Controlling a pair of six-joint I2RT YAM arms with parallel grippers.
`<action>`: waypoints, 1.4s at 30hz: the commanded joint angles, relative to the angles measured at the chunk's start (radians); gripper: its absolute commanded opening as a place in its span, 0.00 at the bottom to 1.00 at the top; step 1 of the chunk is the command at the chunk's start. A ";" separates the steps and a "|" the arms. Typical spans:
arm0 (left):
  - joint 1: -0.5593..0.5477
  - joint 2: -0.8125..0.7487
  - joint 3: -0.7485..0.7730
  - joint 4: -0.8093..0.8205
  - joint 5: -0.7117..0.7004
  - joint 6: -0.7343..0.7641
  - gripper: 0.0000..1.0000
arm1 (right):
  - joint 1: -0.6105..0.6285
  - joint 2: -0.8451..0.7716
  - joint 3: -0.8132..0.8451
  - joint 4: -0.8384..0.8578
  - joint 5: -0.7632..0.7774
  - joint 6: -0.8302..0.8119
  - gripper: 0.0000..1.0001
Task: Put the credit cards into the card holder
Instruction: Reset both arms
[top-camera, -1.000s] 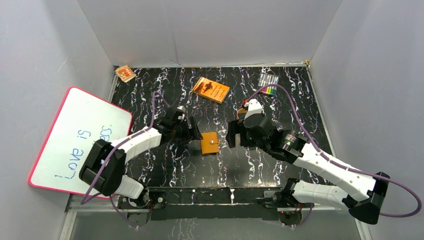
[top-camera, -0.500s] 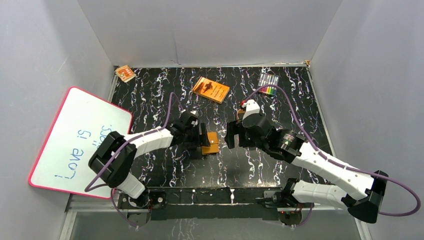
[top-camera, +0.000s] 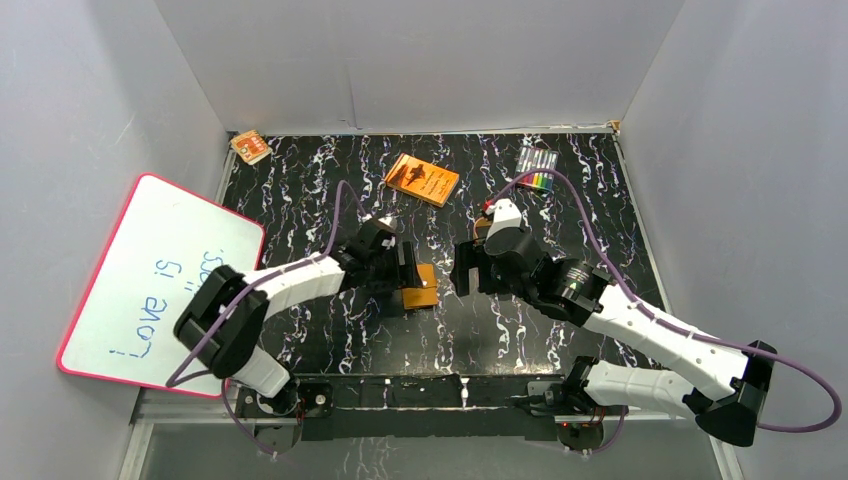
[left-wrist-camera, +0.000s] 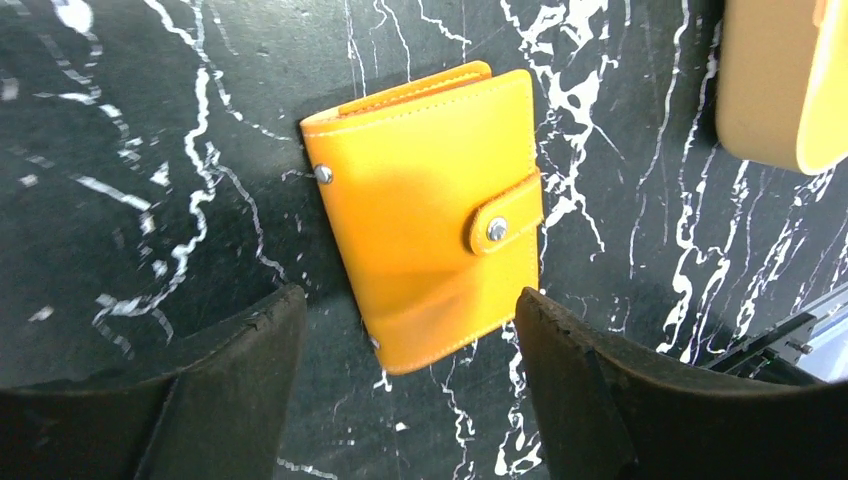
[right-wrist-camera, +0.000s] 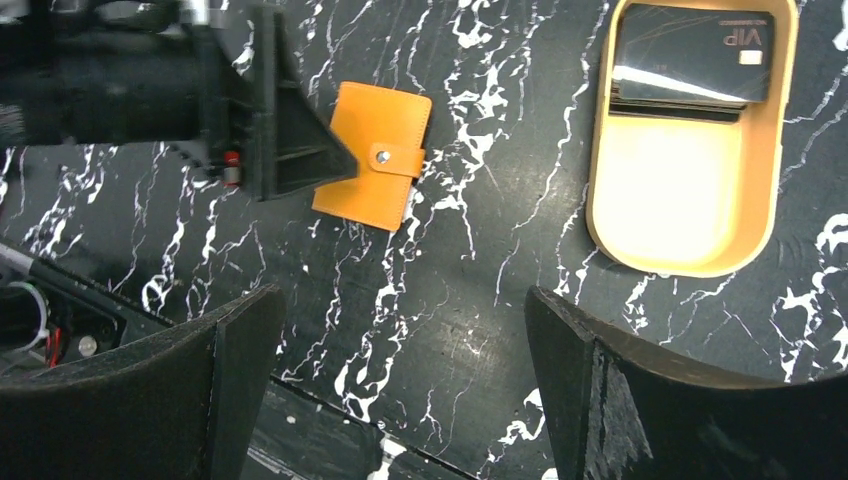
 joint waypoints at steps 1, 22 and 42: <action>-0.005 -0.219 -0.002 -0.082 -0.151 0.008 0.76 | -0.002 0.006 0.033 -0.012 0.125 0.063 0.99; -0.003 -0.841 0.135 -0.252 -0.428 0.163 0.93 | -0.017 0.323 0.710 0.112 0.373 -0.382 0.99; 0.198 -0.336 0.661 -0.446 -0.294 0.127 0.93 | 0.016 0.188 0.619 0.450 0.615 -0.703 0.99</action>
